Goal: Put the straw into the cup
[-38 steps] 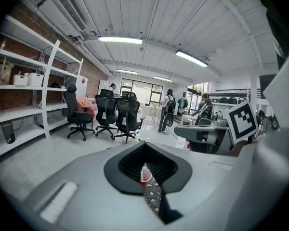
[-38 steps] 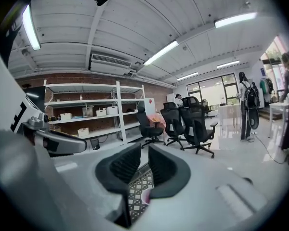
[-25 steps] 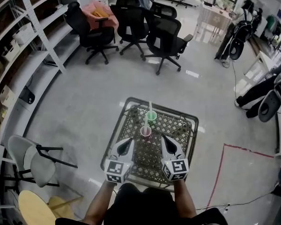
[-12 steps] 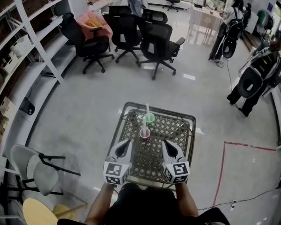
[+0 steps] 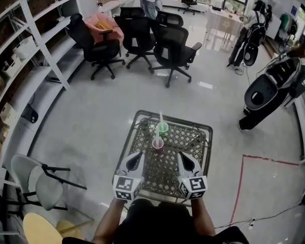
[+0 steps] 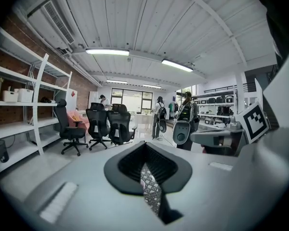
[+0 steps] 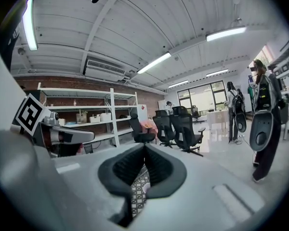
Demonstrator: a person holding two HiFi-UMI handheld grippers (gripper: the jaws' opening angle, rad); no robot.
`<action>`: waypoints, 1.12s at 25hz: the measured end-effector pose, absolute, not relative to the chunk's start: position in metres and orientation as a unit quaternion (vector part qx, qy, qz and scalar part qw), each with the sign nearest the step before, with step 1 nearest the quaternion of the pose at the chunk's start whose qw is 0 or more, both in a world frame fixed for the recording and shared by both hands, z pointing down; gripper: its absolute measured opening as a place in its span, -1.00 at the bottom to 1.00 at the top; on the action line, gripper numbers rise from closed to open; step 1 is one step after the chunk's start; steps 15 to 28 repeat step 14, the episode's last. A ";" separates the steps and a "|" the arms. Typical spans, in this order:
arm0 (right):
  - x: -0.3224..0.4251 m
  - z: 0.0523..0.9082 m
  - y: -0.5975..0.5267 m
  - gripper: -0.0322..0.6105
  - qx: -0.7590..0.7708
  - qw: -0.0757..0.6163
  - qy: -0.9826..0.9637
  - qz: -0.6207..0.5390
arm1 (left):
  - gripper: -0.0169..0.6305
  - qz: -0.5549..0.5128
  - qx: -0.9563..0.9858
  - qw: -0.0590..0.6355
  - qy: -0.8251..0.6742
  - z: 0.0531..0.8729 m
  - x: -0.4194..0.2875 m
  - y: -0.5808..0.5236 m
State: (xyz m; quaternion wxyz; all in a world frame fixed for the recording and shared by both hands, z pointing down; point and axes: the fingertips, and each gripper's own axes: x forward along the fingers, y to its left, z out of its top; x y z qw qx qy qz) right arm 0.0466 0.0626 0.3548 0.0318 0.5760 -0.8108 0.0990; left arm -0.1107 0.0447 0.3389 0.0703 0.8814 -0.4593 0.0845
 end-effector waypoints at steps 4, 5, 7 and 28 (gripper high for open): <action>0.045 0.355 0.065 -0.89 0.576 0.032 -0.811 0.098 | -0.93 0.084 0.883 0.068 -0.457 0.338 -0.109 0.046; 0.046 0.354 0.066 -0.89 0.576 0.032 -0.811 0.097 | -0.93 0.084 0.883 0.068 -0.456 0.338 -0.108 0.046; 0.047 0.354 0.067 -0.89 0.576 0.031 -0.811 0.097 | -0.93 0.084 0.884 0.068 -0.456 0.337 -0.106 0.048; 0.037 0.352 0.073 -0.89 0.576 0.032 -0.811 0.097 | -0.93 0.086 0.883 0.071 -0.455 0.339 -0.117 0.053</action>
